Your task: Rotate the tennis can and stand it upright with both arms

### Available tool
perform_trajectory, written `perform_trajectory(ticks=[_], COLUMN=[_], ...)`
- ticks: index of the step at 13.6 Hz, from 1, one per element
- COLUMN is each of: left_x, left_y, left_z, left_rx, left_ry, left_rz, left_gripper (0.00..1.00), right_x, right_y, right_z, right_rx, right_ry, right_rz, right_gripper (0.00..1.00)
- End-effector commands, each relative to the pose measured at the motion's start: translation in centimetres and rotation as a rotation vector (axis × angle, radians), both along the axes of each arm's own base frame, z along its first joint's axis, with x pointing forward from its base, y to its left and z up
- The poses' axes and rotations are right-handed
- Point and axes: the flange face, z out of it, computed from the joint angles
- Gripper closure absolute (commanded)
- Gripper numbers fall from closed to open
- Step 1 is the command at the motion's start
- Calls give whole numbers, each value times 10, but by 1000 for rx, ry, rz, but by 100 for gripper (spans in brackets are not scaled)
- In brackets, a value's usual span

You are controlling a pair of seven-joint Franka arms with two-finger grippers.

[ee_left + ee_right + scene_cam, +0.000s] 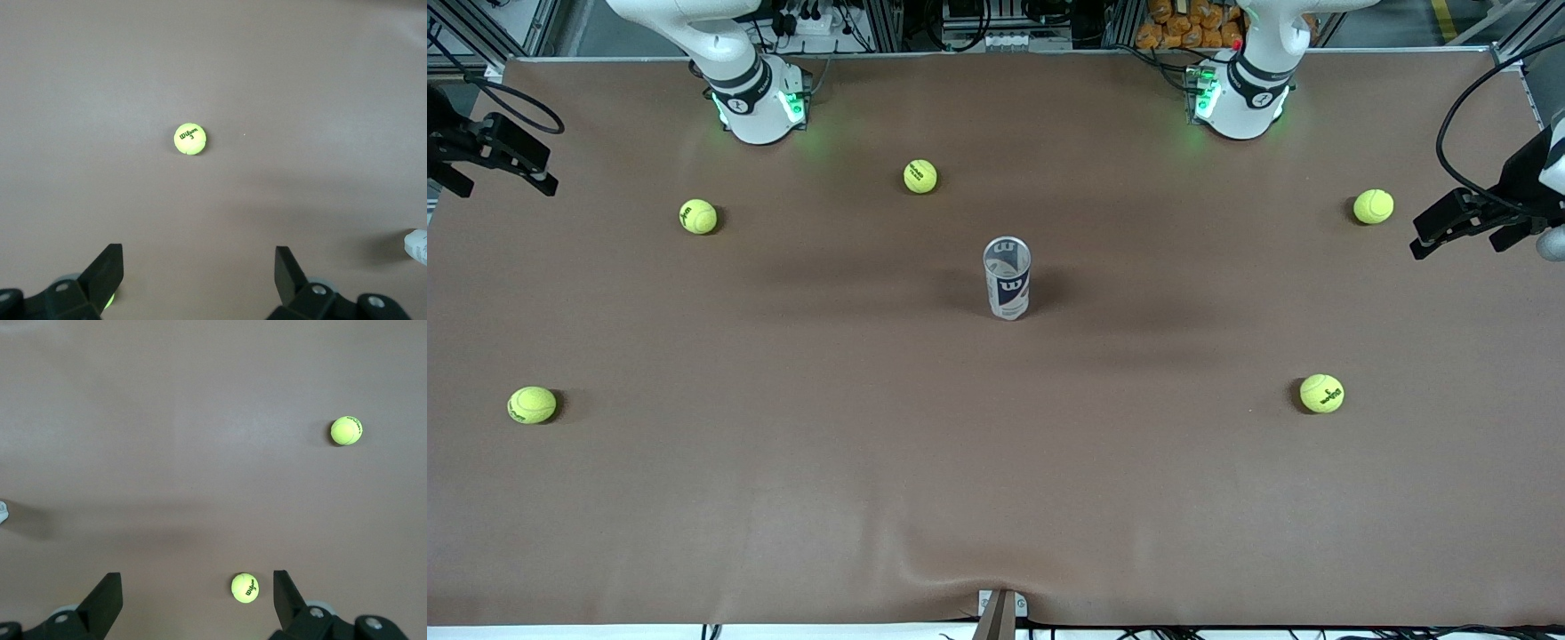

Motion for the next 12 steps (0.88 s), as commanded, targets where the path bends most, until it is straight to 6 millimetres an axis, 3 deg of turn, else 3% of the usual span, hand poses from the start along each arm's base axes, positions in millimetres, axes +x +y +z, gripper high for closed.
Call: perform_trajectory(ticks=[1,12], left_x=[-6,-17], left_y=[0,-6], left_z=[4,0], left_rx=[17,15], left_ry=[21,114], left_rz=[-13,-43], left_gripper=[0,0], right_x=[-4,-2], right_y=[-1,0], right_z=[-1,-3], right_rx=[8,7], right_ry=[4,4], right_rz=[7,6], right_gripper=[0,0])
